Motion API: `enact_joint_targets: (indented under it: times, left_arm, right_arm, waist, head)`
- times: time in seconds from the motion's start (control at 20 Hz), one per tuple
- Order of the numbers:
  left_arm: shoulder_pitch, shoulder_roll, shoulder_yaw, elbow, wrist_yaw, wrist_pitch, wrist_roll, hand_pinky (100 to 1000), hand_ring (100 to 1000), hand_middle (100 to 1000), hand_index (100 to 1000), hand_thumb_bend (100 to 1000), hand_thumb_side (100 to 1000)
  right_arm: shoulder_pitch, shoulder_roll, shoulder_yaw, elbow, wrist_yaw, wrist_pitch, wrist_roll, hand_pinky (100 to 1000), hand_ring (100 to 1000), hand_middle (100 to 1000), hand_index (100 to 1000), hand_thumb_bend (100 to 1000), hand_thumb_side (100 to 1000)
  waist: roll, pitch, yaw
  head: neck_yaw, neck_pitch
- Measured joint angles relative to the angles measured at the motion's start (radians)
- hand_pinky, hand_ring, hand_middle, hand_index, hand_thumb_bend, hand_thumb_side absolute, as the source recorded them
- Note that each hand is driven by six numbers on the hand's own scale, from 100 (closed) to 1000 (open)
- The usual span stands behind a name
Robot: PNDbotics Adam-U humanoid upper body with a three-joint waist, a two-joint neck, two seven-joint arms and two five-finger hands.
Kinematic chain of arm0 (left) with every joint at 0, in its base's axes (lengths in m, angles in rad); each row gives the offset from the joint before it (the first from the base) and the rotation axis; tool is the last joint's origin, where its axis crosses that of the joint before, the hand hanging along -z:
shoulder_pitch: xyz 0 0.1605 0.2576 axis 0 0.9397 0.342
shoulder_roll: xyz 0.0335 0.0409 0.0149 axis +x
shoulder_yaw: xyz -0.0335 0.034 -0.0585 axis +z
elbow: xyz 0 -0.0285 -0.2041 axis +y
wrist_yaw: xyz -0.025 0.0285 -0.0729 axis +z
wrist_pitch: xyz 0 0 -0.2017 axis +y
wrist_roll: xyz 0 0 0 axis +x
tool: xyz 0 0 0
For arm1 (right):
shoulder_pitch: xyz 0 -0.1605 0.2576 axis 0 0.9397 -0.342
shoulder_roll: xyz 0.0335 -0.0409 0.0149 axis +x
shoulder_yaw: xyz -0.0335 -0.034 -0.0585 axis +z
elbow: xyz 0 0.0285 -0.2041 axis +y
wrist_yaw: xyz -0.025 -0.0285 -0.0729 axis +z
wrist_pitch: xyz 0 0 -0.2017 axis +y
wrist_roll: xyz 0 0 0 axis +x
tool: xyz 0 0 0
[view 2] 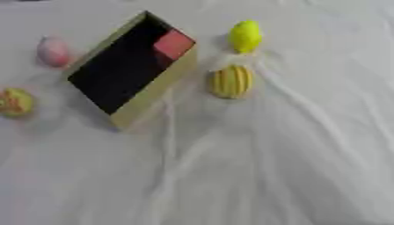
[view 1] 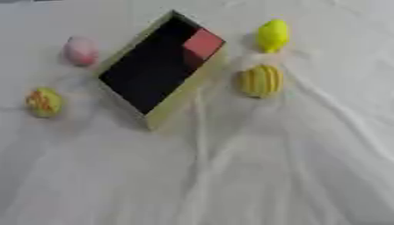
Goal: Pick up objects on the table and place them in the box.
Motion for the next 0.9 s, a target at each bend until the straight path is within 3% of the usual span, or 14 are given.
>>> enact_joint_targets:
  times: [0.5, 0.85, 0.9]
  left_arm:
    - [-0.018, 0.045, -0.032, 0.000, -0.041, 0.036, -0.037, 730, 707, 658, 894, 224, 602]
    - [-0.026, 0.087, -0.057, 0.000, -0.078, 0.090, -0.121, 739, 718, 671, 916, 258, 595]
    - [-0.028, 0.091, -0.061, 0.000, -0.084, 0.098, -0.134, 759, 745, 701, 929, 310, 562]
  right_arm:
    - [-0.009, -0.001, 0.007, 0.000, -0.001, 0.004, 0.012, 878, 817, 698, 848, 100, 691]
    - [-0.009, -0.001, 0.012, 0.000, -0.003, 0.005, 0.019, 878, 817, 698, 848, 100, 690]
    - [-0.008, -0.001, 0.012, 0.000, -0.003, 0.005, 0.020, 878, 817, 698, 848, 100, 690]
  waist:
    - [0.000, 0.001, 0.001]
    - [0.002, 0.001, 0.001]
    - [0.002, 0.001, 0.001]
  head:
    - [0.016, 0.000]
    - [0.017, 0.000]
    - [0.017, 0.000]
